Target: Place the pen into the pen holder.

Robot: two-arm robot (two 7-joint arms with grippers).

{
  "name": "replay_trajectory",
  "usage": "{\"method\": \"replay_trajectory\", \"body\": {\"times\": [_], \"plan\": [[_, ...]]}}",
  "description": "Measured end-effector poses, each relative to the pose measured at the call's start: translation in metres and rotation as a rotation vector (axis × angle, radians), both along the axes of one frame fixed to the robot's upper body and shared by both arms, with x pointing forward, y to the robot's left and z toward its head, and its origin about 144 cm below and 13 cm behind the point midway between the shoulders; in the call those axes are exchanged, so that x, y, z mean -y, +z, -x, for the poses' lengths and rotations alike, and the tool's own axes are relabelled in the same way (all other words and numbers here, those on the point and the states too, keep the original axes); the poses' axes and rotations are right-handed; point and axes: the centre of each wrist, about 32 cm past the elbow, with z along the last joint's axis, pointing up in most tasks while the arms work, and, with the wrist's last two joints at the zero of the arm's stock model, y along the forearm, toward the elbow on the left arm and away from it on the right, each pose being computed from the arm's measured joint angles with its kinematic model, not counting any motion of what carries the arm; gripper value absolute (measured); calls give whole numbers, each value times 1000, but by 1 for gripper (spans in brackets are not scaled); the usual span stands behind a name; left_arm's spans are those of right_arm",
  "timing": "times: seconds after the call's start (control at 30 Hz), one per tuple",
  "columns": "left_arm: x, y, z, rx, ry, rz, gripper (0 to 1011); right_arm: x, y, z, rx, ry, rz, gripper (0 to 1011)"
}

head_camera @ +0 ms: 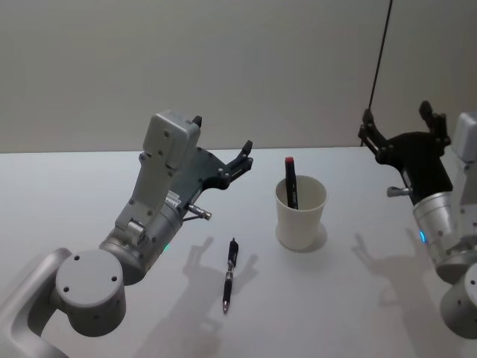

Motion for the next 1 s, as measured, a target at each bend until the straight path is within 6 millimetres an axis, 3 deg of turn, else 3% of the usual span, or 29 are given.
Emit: {"method": "replay_trajectory", "body": {"times": [1.0], "plan": [[0, -1, 1, -32, 4, 14, 1004, 8, 3, 13, -31, -32, -1, 1001]]}}
